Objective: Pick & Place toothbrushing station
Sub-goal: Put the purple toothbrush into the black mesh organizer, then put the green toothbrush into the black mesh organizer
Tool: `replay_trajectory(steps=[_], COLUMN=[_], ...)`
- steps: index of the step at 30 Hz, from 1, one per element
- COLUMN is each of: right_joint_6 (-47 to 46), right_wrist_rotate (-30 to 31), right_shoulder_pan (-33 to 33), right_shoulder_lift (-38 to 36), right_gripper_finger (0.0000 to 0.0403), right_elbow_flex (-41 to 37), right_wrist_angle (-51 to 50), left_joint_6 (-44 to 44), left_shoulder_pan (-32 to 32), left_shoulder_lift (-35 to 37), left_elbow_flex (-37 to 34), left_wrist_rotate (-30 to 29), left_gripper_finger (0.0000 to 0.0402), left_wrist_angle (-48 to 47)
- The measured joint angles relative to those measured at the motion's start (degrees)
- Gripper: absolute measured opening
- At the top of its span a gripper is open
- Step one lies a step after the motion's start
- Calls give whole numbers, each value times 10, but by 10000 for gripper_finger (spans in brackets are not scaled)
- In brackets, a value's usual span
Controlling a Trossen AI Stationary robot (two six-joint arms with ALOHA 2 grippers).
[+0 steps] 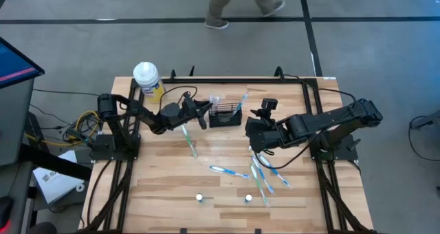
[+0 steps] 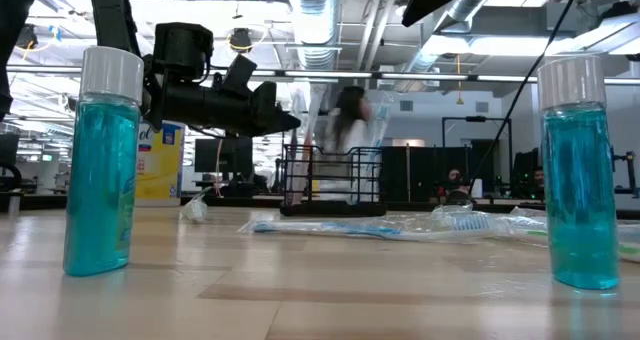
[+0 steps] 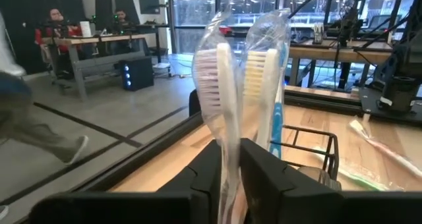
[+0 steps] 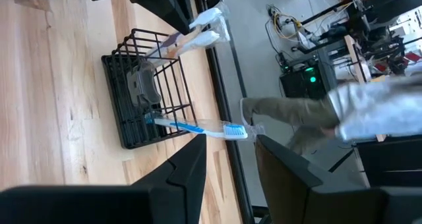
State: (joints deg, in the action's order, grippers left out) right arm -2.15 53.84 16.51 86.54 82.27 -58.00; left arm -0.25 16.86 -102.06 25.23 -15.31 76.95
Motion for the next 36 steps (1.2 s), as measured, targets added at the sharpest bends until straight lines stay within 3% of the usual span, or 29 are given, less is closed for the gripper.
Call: replay_trajectory(steps=[17, 36], right_joint_6=[1, 1], right_wrist_rotate=[0, 0], right_shoulder_pan=[0, 0], right_shoulder_lift=[0, 0], right_gripper_finger=[123, 123], right_elbow_flex=[0, 0], right_wrist_angle=[0, 0], left_joint_6=[0, 0], left_shoulder_pan=[0, 0], left_shoulder_lift=[28, 150], left_elbow_flex=[0, 0], left_wrist_rotate=[0, 1], left_gripper_finger=[123, 182], left_wrist_angle=[-5, -206])
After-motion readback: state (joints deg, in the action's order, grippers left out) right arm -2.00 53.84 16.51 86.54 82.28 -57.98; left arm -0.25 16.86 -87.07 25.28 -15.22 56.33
